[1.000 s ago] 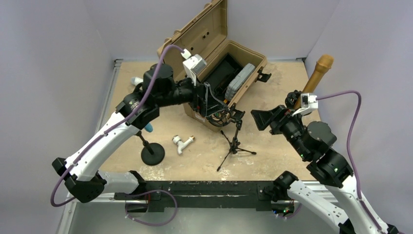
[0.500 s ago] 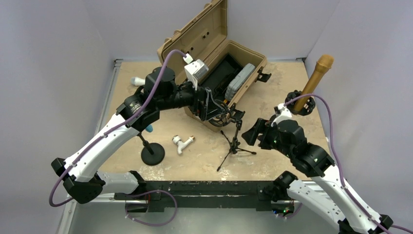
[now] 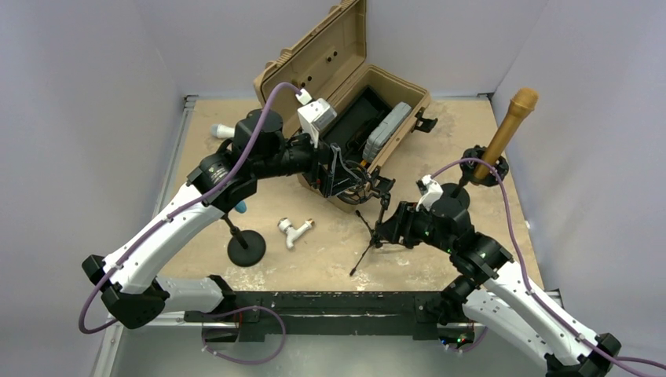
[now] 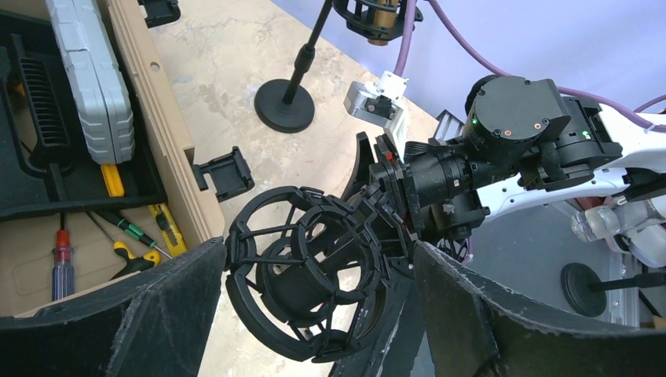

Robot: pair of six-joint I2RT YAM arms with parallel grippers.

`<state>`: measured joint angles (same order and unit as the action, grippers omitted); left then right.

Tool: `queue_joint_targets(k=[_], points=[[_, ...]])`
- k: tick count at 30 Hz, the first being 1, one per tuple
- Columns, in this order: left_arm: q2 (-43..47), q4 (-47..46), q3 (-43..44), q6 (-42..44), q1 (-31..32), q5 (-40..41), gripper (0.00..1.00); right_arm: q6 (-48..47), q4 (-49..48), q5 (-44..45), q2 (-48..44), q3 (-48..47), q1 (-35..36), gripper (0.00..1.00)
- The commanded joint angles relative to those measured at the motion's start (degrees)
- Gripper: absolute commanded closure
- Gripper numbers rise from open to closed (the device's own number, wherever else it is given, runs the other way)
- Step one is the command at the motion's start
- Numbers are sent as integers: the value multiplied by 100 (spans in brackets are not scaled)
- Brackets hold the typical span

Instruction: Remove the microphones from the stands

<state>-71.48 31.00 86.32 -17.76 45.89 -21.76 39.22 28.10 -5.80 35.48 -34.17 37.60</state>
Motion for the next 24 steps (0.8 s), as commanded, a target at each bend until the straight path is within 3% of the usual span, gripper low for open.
queue_joint_targets(k=[1, 9, 14, 24], points=[[-68, -89, -46, 115, 32, -114, 14, -243, -603, -88, 31, 101, 16, 50], [-123, -34, -4, 97, 28, -192, 14, -266, -514, -39, 203, 133, 17, 54], [346, -293, -324, 86, 32, 132, 15, -286, -550, -176, 264, 135, 18, 59], [1113, -413, -624, 101, 29, 15, 11, -252, -417, -188, 190, -302, 18, 46]])
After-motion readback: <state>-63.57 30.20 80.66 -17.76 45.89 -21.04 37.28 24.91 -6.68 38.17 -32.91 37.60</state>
